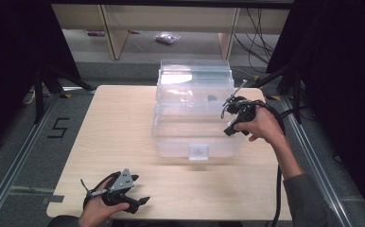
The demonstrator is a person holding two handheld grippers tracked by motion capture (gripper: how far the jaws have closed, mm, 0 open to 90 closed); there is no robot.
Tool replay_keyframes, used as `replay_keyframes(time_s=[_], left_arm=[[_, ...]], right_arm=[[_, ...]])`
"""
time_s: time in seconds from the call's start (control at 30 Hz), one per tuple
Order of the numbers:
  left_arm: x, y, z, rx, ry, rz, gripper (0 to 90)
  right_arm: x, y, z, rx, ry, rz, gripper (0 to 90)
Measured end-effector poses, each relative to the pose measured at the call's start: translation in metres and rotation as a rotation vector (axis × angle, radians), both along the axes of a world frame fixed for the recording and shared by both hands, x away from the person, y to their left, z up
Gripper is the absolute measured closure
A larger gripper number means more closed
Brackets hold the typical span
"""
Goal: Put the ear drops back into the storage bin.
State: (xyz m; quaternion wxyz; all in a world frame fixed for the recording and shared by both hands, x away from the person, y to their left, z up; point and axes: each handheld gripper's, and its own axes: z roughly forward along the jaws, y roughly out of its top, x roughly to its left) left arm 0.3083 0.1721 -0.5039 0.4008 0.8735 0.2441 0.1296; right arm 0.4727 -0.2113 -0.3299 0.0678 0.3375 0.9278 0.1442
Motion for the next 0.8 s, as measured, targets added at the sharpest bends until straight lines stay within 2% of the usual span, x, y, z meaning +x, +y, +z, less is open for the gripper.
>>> replay_keyframes(time_s=[0.23,0.27,0.3,0.33,0.4,0.47,0.5,0.53,0.57,0.6,0.67,0.8], left_arm=[[0.000,0.000,0.000,0.007,-0.001,-0.004,15.1],[-0.001,-0.002,-0.001,-0.021,0.009,0.005,15.1],[-0.001,-0.002,-0.001,-0.022,0.009,0.006,15.1],[0.000,0.000,0.000,0.009,-0.001,-0.004,15.1],[0.000,0.000,0.000,-0.003,0.001,0.000,15.1],[0.000,0.000,0.000,0.010,-0.002,-0.005,15.1],[0.000,-0.001,0.000,-0.008,0.004,0.001,15.1],[-0.001,-0.002,-0.001,-0.023,0.009,0.005,15.1],[-0.001,-0.002,-0.001,-0.024,0.009,0.005,15.1],[0.000,0.000,0.000,0.003,0.001,-0.004,15.1],[0.001,0.000,0.000,0.010,-0.001,-0.007,15.1],[-0.001,-0.002,-0.001,-0.025,0.010,0.004,15.1]], right_arm=[[0.015,0.000,-0.010,-0.026,0.018,-0.022,60.0],[0.017,0.000,-0.012,-0.024,0.020,-0.019,60.0],[0.018,0.000,-0.013,-0.028,0.023,-0.021,60.0],[0.020,0.000,-0.014,-0.031,0.025,-0.024,60.0],[0.022,0.001,-0.017,-0.034,0.033,-0.028,60.0],[0.026,0.000,-0.022,-0.042,0.029,-0.016,60.0],[0.027,0.001,-0.024,-0.045,0.036,-0.037,60.0],[0.029,0.001,-0.026,-0.044,0.036,-0.035,60.0],[0.030,0.001,-0.028,-0.044,0.049,-0.046,60.0],[0.032,0.002,-0.031,-0.048,0.048,-0.047,60.0],[0.035,0.002,-0.035,-0.050,0.060,-0.058,60.0],[0.040,0.004,-0.043,-0.074,0.071,-0.064,60.0]])
